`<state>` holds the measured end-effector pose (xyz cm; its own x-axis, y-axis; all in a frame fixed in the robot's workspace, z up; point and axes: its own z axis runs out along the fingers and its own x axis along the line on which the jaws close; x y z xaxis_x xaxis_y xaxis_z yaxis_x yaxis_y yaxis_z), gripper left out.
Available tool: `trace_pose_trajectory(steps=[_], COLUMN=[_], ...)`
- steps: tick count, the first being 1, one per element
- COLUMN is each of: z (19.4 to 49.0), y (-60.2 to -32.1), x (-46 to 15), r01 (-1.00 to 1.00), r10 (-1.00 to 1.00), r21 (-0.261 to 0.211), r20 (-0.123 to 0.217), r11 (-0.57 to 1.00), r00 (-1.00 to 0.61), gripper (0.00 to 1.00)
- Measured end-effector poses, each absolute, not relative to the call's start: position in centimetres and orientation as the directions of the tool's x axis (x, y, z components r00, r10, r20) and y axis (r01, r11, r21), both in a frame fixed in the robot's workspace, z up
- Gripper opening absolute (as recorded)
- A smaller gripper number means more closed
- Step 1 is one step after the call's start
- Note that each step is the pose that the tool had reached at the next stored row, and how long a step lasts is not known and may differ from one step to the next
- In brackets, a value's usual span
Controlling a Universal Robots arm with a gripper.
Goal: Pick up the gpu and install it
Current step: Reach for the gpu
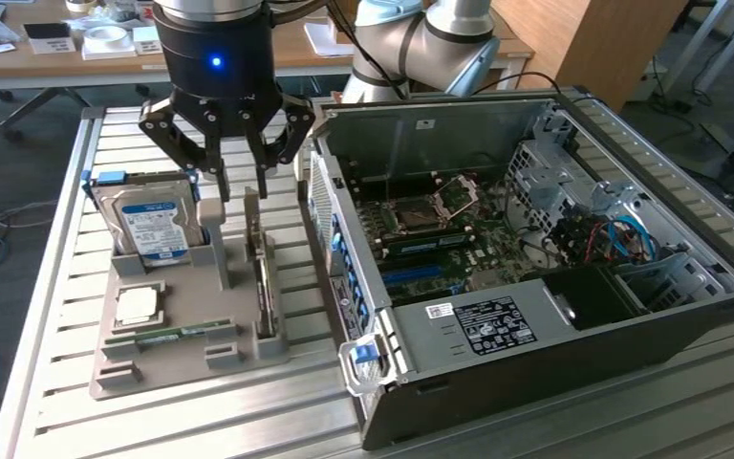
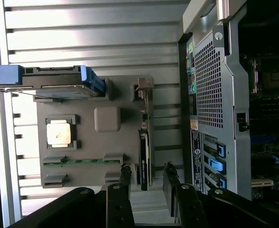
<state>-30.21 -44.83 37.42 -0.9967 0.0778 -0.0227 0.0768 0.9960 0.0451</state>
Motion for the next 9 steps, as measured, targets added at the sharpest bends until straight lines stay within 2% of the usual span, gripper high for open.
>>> trace_pose_trajectory(steps=[9], z=[37.12], y=[-44.83], x=[-30.21], r01=[0.077], r10=[0.078], r21=[0.045], r20=[-0.023], r11=[0.996], r00=[-0.997], gripper=[0.41])
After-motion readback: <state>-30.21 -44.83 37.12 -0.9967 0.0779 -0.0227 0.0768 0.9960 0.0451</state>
